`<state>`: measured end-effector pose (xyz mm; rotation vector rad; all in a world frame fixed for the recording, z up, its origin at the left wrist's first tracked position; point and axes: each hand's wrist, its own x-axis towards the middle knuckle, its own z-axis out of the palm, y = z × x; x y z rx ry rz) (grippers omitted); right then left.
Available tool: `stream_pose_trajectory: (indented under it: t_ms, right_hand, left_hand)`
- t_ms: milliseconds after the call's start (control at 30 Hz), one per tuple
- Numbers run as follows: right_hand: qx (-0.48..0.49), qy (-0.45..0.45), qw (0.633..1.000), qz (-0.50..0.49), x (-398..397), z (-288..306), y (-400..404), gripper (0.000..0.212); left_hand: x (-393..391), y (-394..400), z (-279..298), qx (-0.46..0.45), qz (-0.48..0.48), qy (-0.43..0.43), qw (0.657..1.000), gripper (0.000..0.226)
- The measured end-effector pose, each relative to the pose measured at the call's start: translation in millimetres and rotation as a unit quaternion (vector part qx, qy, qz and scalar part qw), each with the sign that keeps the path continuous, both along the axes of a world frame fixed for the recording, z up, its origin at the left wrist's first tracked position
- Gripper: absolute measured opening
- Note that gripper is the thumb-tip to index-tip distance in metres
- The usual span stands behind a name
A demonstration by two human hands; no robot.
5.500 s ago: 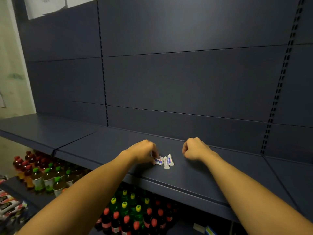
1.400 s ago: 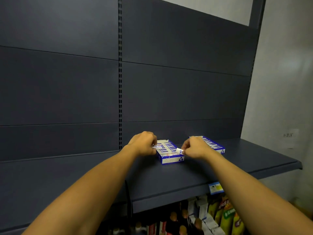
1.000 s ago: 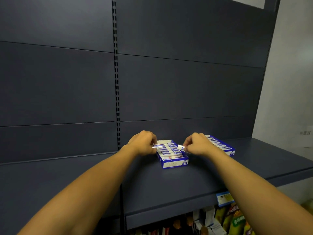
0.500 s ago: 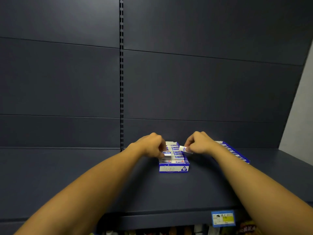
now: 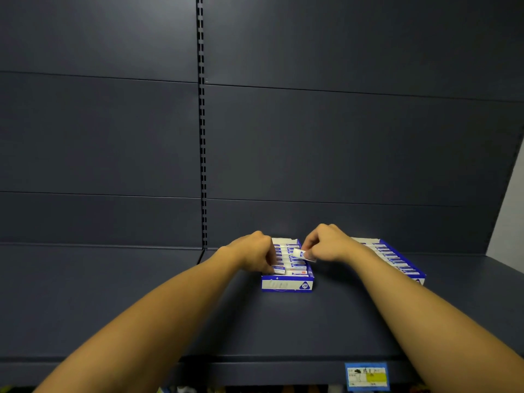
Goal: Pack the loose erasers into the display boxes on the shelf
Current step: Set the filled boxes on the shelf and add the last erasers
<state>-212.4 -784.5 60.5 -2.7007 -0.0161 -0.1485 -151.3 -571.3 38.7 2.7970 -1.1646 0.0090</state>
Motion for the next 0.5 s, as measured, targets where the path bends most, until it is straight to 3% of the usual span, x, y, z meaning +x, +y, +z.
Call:
stream_pose_trajectory:
  t_ms: [367,500]
  right_hand:
    - [-0.008,0.012,1.000,0.012,8,-6,4,0.013]
    - [-0.017,0.025,0.999,0.023,10,-6,8,0.011]
  left_hand:
    - [-1,1,-2,0.001,-0.022,-0.011,1.000,0.035]
    - [1,0,-2,0.001,-0.021,-0.013,1.000,0.025]
